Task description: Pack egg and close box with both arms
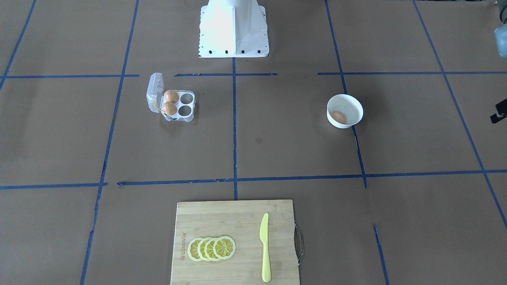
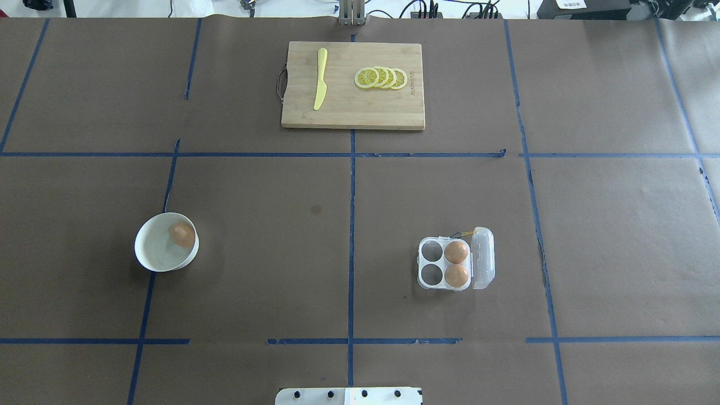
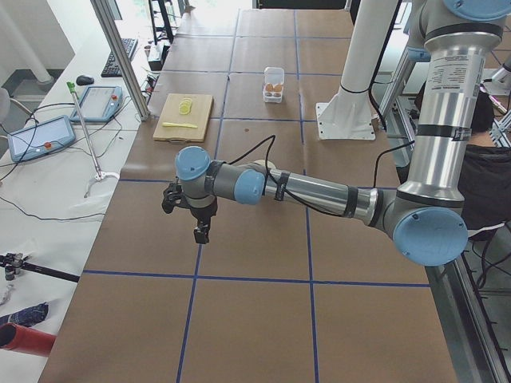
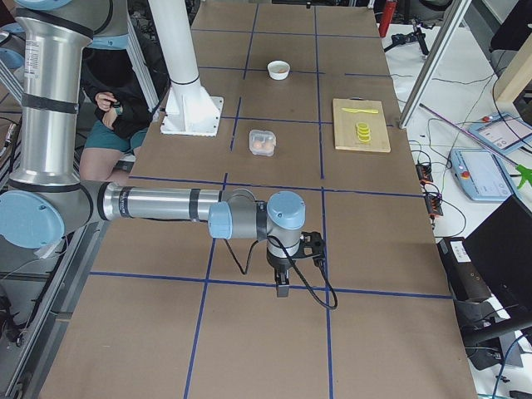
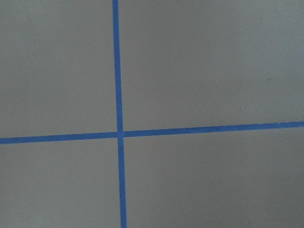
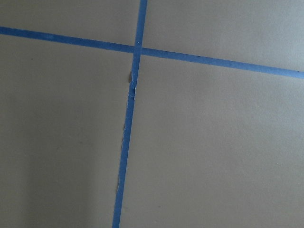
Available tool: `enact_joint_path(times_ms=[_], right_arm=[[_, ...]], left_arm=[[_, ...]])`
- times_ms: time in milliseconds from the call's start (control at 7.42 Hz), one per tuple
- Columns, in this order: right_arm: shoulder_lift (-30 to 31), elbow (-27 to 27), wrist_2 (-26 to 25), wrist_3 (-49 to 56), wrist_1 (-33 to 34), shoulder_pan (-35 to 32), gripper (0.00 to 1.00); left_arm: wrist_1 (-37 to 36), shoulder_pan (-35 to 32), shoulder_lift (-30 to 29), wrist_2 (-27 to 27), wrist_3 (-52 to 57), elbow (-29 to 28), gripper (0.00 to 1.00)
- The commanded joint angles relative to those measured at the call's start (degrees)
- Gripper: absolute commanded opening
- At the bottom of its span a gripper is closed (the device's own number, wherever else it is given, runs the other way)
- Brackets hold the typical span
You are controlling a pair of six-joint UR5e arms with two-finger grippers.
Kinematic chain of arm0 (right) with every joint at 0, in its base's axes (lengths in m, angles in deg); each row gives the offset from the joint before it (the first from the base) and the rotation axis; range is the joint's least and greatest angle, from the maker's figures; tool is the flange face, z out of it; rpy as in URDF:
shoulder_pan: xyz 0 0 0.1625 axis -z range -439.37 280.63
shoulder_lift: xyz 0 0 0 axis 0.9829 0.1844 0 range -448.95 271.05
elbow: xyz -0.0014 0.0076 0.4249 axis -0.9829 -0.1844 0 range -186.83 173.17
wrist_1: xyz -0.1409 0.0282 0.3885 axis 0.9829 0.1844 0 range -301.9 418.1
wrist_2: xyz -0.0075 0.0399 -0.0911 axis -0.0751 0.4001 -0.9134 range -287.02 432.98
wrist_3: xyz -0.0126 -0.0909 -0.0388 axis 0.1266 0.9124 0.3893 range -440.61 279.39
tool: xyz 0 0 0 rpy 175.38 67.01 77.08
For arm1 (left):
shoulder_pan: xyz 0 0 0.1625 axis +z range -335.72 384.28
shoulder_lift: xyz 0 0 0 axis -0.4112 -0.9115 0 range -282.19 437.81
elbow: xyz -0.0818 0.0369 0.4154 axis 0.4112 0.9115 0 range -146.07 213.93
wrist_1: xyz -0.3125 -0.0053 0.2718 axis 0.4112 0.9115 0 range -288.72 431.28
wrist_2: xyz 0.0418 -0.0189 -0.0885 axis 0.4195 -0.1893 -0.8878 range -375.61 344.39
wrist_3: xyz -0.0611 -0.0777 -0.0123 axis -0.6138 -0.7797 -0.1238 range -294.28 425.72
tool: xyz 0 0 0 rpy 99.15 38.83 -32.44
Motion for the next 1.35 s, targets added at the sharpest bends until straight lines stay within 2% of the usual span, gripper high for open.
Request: enact_joint_path(times_ms=[0,135,270,404,539,674,809,944,1213], right_arm=[[-0.34,2.28,0.02,-0.35,-0.07,1.16,1.0],[-0.43,4.13,0.28,-0.35,-0.07,1.33,1.0],[-2.0,4.84,0.45,-0.35,-2.42,1.6,1.0],[-2.18,4.67,0.45,-0.44,-7.49,1.6,1.0],[-2.1,4.59,0.8,-0.53,-10.42,1.6,1.0],[-2.27,4.32,0.89,-0.53,-10.53,1.77,1.0],[-2.27,4.32,0.89,-0.53,-10.62,1.78,1.0],[-2.27,4.23,1.16,-0.44,-10.62,1.78,1.0],[-2.27,4.15,2.74,-0.44,-10.62,1.69,1.0]], left_arm=[[4.66,2.57,-0.17,-0.24,-0.32,0.9,1.0],[7.82,2.92,-0.34,-0.24,-0.32,2.12,1.0],[8.02,4.67,-0.52,-0.07,-0.23,5.35,1.0],[8.03,5.99,-3.05,0.11,-0.84,6.86,1.0],[8.03,6.0,-7.94,0.11,-2.41,6.36,1.0],[8.37,6.0,-9.91,-0.06,-8.17,6.96,1.0],[12.9,6.0,-10.88,0.02,-11.97,6.62,1.0],[21.47,6.0,-10.11,-0.67,-13.83,5.92,1.0],[27.67,6.53,-9.75,-1.65,-13.85,3.73,1.0]])
